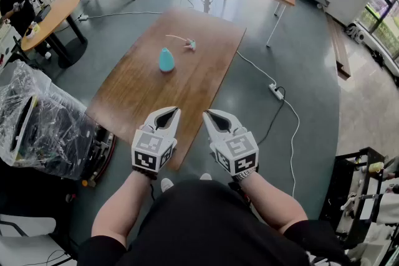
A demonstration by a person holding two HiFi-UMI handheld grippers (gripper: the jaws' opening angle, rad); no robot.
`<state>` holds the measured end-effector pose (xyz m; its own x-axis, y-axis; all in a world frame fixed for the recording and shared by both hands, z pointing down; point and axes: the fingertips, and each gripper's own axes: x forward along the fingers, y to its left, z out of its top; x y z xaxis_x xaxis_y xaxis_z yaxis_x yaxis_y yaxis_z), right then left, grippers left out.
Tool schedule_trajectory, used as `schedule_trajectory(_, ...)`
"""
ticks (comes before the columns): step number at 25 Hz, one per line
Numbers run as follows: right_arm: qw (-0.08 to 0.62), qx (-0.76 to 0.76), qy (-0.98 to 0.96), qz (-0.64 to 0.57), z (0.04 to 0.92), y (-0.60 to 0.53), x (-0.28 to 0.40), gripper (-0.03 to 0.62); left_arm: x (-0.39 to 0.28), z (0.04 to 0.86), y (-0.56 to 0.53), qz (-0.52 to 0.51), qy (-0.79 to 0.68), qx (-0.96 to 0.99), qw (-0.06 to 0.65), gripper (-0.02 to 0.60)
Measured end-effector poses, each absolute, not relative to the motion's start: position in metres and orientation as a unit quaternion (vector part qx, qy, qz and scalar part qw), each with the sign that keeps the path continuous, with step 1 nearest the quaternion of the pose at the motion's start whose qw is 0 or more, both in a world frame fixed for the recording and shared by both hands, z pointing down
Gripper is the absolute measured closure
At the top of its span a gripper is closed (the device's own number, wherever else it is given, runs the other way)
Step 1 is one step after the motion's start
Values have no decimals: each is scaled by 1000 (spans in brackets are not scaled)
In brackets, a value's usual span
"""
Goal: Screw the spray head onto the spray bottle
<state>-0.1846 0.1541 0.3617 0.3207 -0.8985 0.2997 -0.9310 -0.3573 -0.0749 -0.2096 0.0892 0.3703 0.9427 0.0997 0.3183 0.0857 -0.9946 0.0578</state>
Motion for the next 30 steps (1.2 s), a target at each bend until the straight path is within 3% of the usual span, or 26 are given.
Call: schedule_trajectory(30, 48, 832, -521, 183, 392, 241, -85, 603, -96, 397, 123, 183, 57, 981, 31, 566)
